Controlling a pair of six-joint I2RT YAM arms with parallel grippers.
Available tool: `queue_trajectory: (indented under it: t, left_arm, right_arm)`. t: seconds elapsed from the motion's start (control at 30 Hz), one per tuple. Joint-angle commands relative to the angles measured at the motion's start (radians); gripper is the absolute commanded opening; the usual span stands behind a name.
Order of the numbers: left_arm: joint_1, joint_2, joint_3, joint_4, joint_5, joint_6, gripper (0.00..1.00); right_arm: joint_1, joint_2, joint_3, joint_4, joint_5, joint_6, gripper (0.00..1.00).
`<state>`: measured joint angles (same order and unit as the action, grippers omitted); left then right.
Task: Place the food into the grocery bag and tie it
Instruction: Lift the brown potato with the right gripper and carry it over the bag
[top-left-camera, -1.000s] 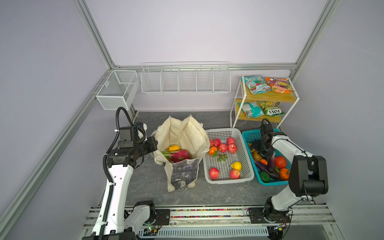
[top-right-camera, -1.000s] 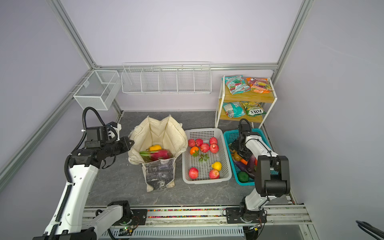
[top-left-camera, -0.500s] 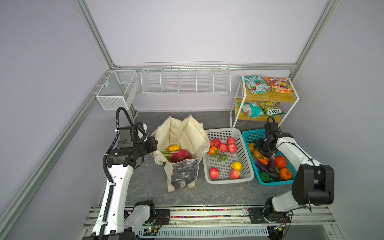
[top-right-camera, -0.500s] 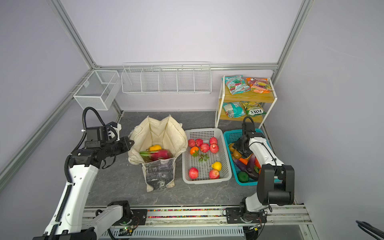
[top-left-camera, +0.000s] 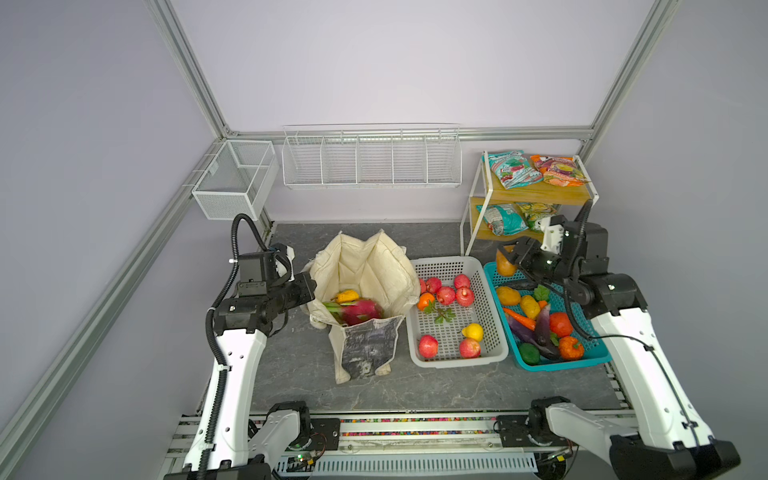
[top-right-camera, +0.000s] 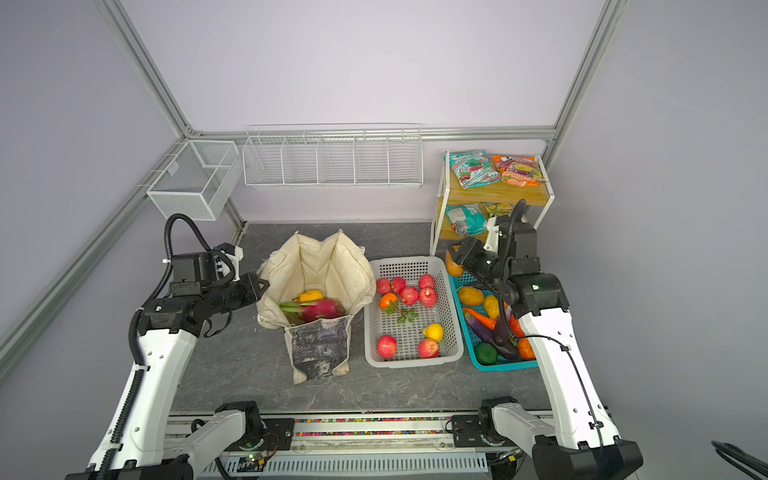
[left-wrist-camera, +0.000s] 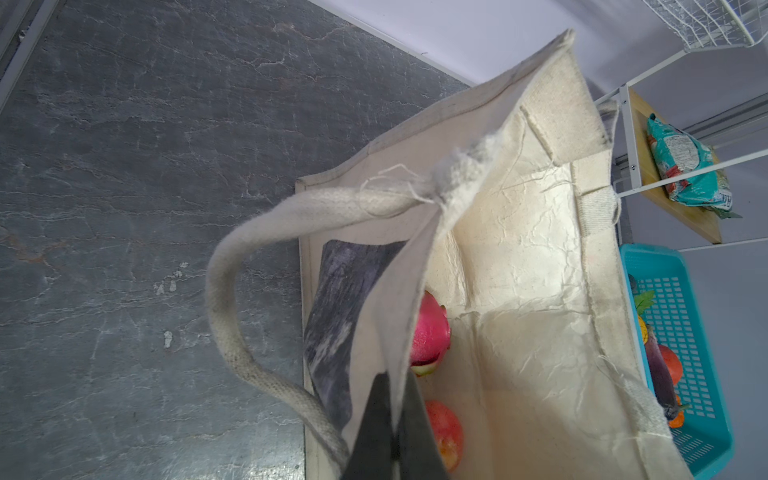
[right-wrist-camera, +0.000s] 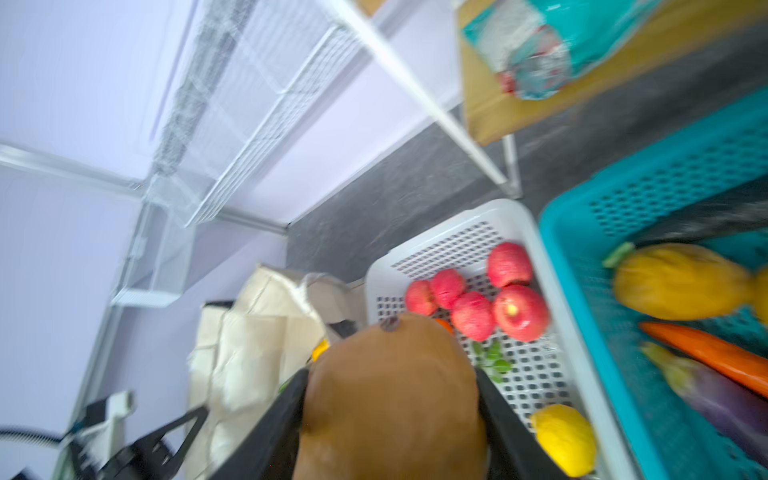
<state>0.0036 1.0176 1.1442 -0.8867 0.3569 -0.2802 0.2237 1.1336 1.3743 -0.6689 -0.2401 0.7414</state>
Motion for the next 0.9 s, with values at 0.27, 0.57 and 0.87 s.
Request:
queue_trajectory:
  t: [0.27,0.57,0.87]
  left_arm:
    - [-0.005,-0.004,0.015,0.029,0.04,-0.024,0.0]
    - [-0.005,-0.01,0.006,0.031,0.041,-0.022,0.0]
    - [-0.005,-0.016,0.005,0.033,0.04,-0.022,0.0]
  right_arm:
    - [0.491,0.32,0.339,0.103,0.14,-0.085,0.52]
    - [0.666,0.634,0.607,0.015,0.189,-0.161,0.53]
    - [0.725,0.883,0.818,-0.132,0.226,-0.226,0.54]
